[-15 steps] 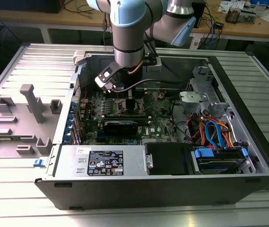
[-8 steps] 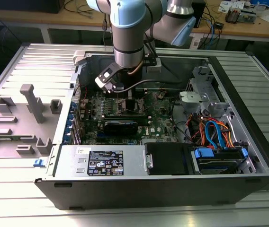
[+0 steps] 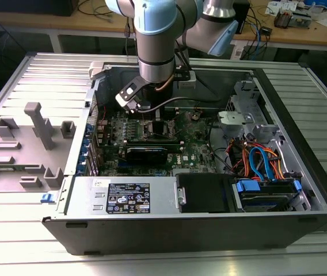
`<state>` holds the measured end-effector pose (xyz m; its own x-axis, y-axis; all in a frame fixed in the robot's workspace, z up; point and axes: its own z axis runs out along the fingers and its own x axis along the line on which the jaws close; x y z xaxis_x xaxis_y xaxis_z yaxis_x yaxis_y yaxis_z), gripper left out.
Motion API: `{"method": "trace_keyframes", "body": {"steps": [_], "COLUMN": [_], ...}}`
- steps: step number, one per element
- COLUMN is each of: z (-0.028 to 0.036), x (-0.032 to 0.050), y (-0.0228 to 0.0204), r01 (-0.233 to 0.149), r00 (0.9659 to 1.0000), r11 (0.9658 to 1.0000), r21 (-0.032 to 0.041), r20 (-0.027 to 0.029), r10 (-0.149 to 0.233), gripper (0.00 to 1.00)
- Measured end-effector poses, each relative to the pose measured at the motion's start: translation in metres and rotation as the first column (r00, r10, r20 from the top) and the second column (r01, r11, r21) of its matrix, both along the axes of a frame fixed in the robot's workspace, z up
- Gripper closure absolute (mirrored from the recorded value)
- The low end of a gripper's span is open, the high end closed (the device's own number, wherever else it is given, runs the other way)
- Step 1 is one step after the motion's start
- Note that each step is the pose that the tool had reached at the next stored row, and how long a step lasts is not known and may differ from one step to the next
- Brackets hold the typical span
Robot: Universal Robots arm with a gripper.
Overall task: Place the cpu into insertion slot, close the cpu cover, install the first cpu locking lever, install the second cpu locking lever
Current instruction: 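Place the cpu into insertion slot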
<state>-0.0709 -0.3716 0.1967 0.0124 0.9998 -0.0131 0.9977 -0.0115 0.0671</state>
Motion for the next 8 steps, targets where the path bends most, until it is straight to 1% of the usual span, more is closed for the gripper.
{"method": "trace_keyframes", "body": {"steps": [8], "z": [0.0], "x": [0.0009], "y": [0.0], "r01": [0.0], "r00": [1.0], "r11": [1.0], "r21": [-0.0001], "r20": [-0.0001], "r10": [0.0], "gripper": [0.46]}}
